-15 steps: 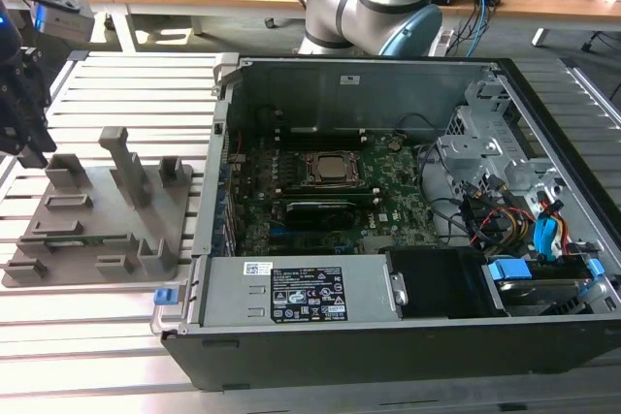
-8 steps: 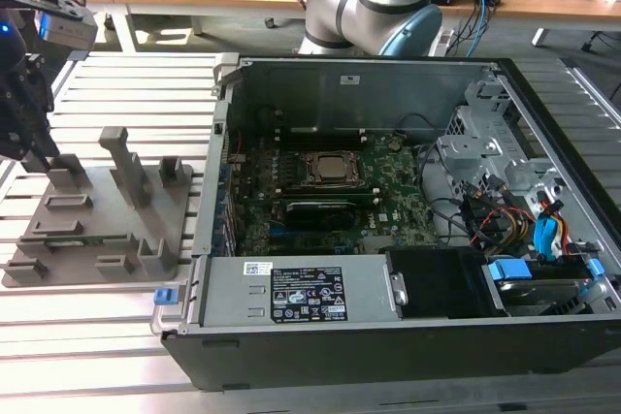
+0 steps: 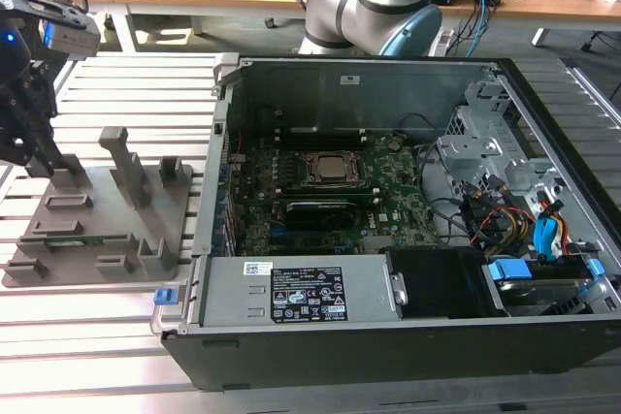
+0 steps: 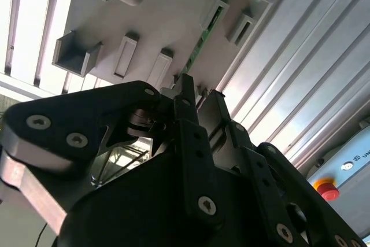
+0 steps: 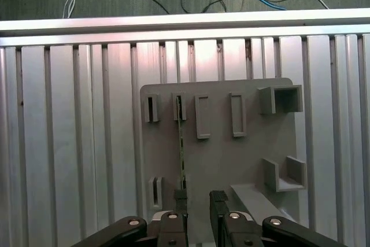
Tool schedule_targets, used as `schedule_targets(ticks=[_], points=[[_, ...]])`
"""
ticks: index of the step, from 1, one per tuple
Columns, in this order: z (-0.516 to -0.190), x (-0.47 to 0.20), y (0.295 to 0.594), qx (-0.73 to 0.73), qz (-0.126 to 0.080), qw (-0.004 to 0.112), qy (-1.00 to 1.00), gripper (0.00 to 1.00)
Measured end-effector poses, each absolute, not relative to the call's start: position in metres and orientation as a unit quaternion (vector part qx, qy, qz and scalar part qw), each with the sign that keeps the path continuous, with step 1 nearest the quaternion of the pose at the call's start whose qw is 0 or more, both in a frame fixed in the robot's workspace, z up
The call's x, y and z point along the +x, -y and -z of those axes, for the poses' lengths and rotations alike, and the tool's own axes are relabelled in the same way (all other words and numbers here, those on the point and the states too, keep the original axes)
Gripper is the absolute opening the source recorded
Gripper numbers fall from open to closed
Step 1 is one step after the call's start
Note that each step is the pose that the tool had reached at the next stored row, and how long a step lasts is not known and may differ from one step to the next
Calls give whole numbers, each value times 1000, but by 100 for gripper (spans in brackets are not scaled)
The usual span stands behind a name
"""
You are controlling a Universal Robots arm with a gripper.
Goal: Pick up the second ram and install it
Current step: 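Pick up the second ram and move it above second insertion slot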
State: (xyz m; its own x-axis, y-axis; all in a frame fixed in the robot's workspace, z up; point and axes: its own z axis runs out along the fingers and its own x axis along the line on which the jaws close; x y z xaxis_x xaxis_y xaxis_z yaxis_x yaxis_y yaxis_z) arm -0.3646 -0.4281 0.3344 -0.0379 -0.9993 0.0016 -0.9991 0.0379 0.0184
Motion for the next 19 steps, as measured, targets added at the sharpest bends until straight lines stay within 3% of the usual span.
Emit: schedule_targets(ticks=[19], points=[[-321,-365,428,694,6,7,720,30]])
